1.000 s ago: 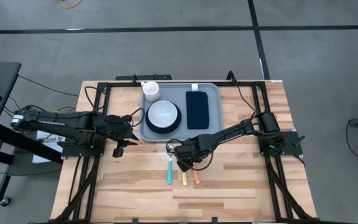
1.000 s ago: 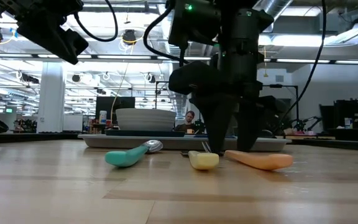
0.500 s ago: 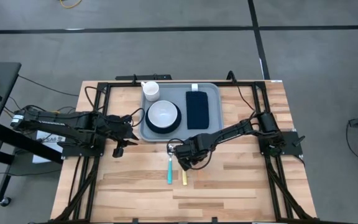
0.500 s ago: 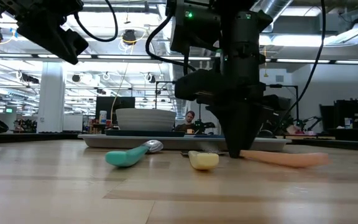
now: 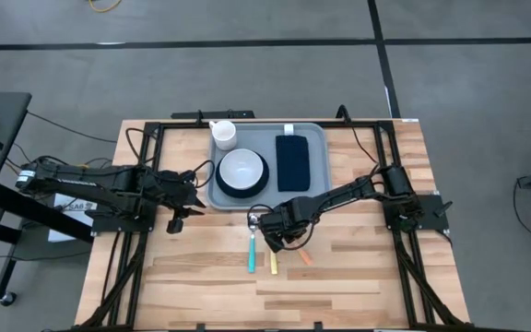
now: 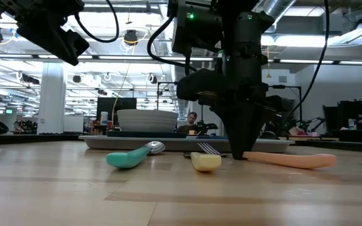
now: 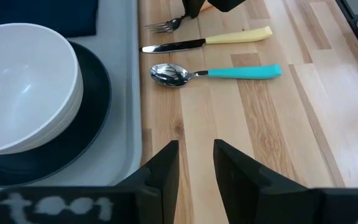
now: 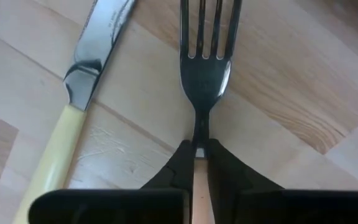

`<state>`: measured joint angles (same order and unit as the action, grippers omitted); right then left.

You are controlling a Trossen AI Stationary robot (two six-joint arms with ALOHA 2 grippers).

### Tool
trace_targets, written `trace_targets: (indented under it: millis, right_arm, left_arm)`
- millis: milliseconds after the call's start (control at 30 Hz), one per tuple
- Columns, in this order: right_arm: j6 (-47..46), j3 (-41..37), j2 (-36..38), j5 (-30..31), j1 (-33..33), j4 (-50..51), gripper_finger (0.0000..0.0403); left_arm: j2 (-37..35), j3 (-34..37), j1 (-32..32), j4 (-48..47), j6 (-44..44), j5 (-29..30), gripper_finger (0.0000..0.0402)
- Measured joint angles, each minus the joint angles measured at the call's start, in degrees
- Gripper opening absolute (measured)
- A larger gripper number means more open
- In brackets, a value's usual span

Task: Set up tray
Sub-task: Put the orange fork on the dark blue napkin

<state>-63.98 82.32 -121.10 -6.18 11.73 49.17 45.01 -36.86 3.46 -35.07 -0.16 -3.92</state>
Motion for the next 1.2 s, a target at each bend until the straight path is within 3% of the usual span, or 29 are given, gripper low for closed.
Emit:
trace_targets:
  millis: [300,433,767,1000,1200]
  right_arm:
    - [1.03,-0.1,2.03,-1.19,-0.99,0.09,0.0031]
    - [1.44,-0.15,3.8,-2.57,-1.64,1.45,0.0014]
    - [-0.36,-0.04,12.54,-2.11,-4.33,6.64,0.0025]
    - [-0.19,0.04,16.96,-1.48,-12.62,8.79,0.001]
    - [4.85,2.01,14.8,-2.57,-22.59,8.44,0.0021]
  left_arm:
    - [-0.01,0.0,-0.01,-0.17,0.02,0.0,0.0087]
    - [0.0,0.0,-0.02,-0.19,0.02,-0.1,0.0087]
    - [-0.04,0.02,0.04,-0.29,0.04,-0.27,0.0087]
    - [0.0,0.02,0.04,-0.2,0.02,-0.26,0.0087]
    - [-0.02,0.02,0.04,0.02,0.02,-0.26,0.0087]
